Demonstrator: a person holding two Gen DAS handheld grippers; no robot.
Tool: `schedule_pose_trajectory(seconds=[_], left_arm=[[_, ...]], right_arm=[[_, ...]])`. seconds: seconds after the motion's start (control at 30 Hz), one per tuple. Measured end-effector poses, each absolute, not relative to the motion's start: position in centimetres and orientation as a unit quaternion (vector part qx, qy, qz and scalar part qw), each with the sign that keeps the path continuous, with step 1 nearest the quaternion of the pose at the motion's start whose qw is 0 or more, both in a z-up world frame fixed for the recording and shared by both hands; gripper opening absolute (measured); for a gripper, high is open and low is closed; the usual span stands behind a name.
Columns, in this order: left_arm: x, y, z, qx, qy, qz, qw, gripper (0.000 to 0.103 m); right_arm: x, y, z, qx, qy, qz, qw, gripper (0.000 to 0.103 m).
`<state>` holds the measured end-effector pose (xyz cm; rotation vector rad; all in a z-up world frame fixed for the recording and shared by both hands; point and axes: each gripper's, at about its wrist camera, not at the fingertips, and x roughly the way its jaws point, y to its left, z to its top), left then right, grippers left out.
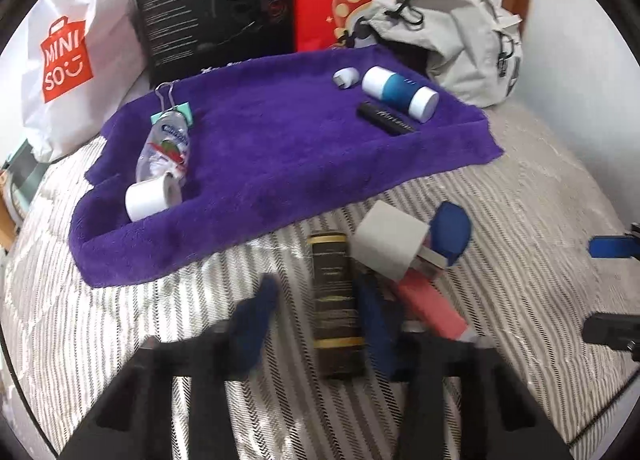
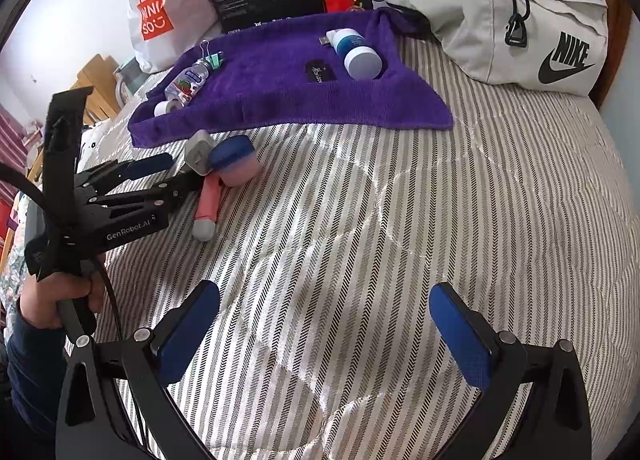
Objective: Organize rigid objects
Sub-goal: 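Grasp the black-gold Grand Reserve bottle with the left tool while the right tool grasps the blue-lidded jar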
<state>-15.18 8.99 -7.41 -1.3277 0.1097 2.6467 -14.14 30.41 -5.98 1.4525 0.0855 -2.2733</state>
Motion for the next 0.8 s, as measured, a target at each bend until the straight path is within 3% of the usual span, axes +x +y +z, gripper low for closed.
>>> schedule_pose_trajectory(seconds=[0.07,0.37,0.53,0.8], left_arm=[[-15.0,8.9,-7.4,-0.445,0.037,0.89,0.096,0.023],[-13.7,5.5,-7.4,-0.453,0.015,0.888,0.076,0.023],[-13.2,3.0,-7.4,-0.456,-0.004,0.887,0.067,0.023],[-13.0,2.0,-7.5,-0.456,-0.012,0.887,0.073,0.023]], right_arm=[[-14.4,30.3,-6.0,0.524,0.027,-0.823,0.22,0.103],[-16.0,26.7,-5.5,0.478,0.032,-0.84,0.255,0.102],[-17.3,23.7,-6.4,0.459,0.081,-0.844,0.266,0.098],[-18.8,21.8,-7.9,0.458,0.083,-0.841,0.275,0.088]])
